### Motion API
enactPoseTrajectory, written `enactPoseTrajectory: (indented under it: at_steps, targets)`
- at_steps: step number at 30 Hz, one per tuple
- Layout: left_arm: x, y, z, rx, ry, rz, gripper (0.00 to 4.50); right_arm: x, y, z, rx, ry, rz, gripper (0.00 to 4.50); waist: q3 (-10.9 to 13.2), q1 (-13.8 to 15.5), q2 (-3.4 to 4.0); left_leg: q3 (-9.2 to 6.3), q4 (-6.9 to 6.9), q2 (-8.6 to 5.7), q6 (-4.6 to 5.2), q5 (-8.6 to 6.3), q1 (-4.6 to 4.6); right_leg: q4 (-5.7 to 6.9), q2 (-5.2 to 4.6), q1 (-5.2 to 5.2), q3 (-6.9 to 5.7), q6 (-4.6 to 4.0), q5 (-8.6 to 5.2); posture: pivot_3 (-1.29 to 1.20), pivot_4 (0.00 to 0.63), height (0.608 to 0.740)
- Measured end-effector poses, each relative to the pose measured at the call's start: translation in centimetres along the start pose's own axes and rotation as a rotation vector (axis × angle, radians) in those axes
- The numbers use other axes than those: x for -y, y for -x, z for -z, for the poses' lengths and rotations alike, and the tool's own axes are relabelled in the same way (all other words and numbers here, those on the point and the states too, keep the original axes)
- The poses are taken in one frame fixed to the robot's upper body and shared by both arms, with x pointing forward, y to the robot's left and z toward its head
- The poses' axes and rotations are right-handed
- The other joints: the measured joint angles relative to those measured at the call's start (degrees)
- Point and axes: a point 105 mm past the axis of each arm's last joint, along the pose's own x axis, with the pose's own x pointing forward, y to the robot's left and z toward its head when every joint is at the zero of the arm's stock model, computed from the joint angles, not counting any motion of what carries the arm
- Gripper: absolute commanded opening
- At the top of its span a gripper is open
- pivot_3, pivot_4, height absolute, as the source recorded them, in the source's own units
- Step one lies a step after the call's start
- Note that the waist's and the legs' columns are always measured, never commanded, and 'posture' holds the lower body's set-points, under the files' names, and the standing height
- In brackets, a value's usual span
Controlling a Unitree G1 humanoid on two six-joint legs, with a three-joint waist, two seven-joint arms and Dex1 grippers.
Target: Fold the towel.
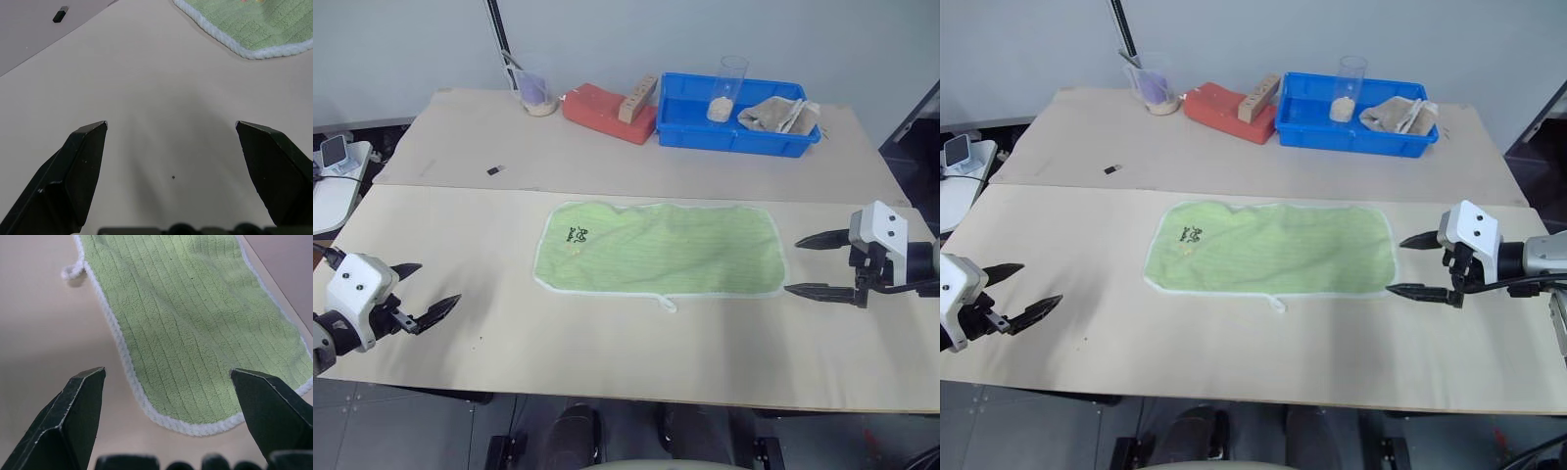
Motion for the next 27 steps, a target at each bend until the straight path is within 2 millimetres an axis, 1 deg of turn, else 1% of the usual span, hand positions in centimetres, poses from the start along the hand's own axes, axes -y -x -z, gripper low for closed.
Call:
enactPoseTrajectory:
  at_steps: [2, 5, 9, 14, 20, 24, 27]
  targets:
    - [0.1, 0.0, 0.0, 0.003, 0.0, 0.006, 4.5, 0.0, 0.0, 0.0, 0.0, 0.0, 0.001, 4.48, 0.0, 0.02, 0.0, 0.0, 0.0, 0.0, 0.0, 0.0, 0.0, 0.01, 0.0, 0.0, 0.0, 0.0, 0.0, 0.0, 0.15, 0.714]
    - [0.6, 0.1, -0.8, 0.054, 0.019, 0.069, 4.5, 0.0, 0.0, 0.3, -0.003, -0.013, 0.013, 4.48, 0.0, 0.16, 0.0, 0.01, 0.0, 0.0, 0.0, 0.0, 0.0, 0.01, 0.0, 0.0, -0.02, 0.0, 0.0, 0.0, 0.15, 0.714]
    - [0.5, 0.4, -1.6, 0.097, 0.006, 0.087, 4.5, 0.1, 0.0, 0.4, 0.0, -0.017, 0.029, 4.48, 0.0, 0.15, 0.0, 0.03, 0.01, 0.0, 0.0, 0.0, 0.0, 0.01, 0.02, 0.0, -0.01, 0.0, 0.0, 0.0, 0.15, 0.714]
    - [0.5, 0.5, -1.9, 0.106, -0.043, 0.089, 4.5, 0.3, 0.1, 0.4, 0.002, -0.015, 0.05, 4.48, 0.0, 0.2, 0.0, 0.04, 0.01, -0.01, 0.0, 0.0, -0.01, 0.0, 0.01, 0.01, -0.01, 0.0, 0.0, 0.0, 0.15, 0.714]
    - [0.5, 0.7, -1.4, 0.087, -0.068, 0.1, 4.5, 0.4, 0.0, 0.5, 0.006, -0.017, 0.059, 4.48, 0.0, 0.18, 0.0, 0.05, 0.01, 0.0, 0.0, 0.0, 0.0, 0.01, 0.03, 0.01, -0.01, 0.0, 0.0, 0.0, 0.15, 0.714]
    - [0.9, 0.5, -1.6, 0.09, -0.125, 0.121, 4.5, 0.7, -0.2, 0.0, 0.028, -0.008, 0.066, 4.48, 0.0, 0.23, 0.01, 0.06, 0.02, -0.01, 0.0, 0.0, 0.0, 0.01, 0.02, 0.0, -0.01, 0.0, 0.0, 0.0, 0.15, 0.714]
    - [1.8, -0.2, -1.4, 0.087, -0.149, 0.167, 4.5, 0.5, -0.3, -1.1, 0.053, 0.006, 0.044, 4.48, -0.01, 0.26, 0.01, 0.05, 0.02, 0.0, 0.0, 0.0, -0.01, 0.0, 0.02, 0.01, -0.01, 0.0, 0.0, 0.0, 0.15, 0.714]
